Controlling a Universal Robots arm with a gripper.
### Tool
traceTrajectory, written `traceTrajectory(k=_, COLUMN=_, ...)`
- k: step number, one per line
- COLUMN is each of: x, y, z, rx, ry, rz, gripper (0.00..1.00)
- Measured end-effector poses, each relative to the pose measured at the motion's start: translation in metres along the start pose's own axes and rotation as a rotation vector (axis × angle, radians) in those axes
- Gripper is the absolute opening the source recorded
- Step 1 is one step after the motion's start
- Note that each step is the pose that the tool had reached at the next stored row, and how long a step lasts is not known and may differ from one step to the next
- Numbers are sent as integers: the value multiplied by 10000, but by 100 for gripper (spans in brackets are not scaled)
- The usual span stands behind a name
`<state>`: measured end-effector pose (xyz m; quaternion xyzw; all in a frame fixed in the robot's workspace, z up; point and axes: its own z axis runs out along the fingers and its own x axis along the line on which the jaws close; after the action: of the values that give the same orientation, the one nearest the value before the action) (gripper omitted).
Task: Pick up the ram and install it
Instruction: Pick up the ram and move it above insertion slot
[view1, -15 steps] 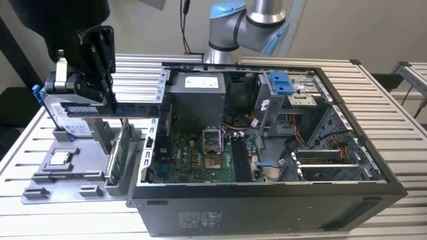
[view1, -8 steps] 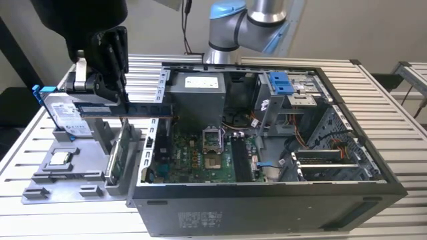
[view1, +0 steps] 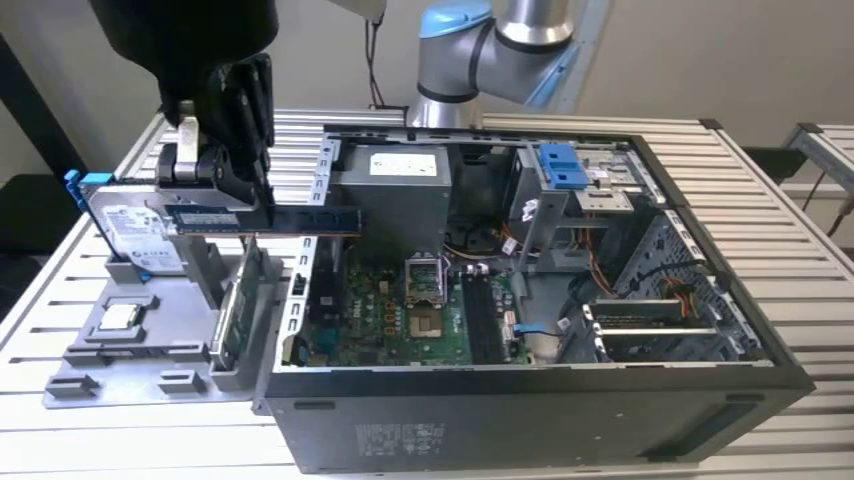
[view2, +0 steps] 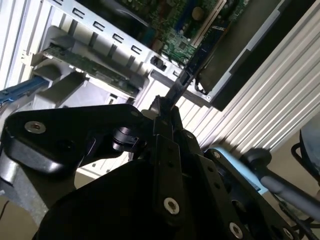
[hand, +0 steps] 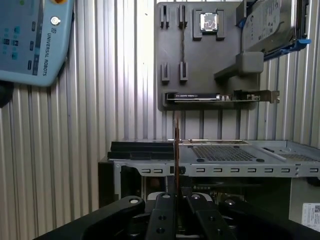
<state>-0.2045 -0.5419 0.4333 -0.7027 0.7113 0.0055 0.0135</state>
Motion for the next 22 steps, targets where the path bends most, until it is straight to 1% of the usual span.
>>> traceTrajectory(k=3, x=-1, y=-53, z=1, rx=0, ry=0, rz=0, gripper=14)
traceTrajectory(k=13, x=-4, y=-290, z=3, rx=-2, ry=0, rz=0, gripper=14)
traceTrajectory(k=22, x=-7, y=-463, z=5, rx=-2, ry=0, rz=0, gripper=14)
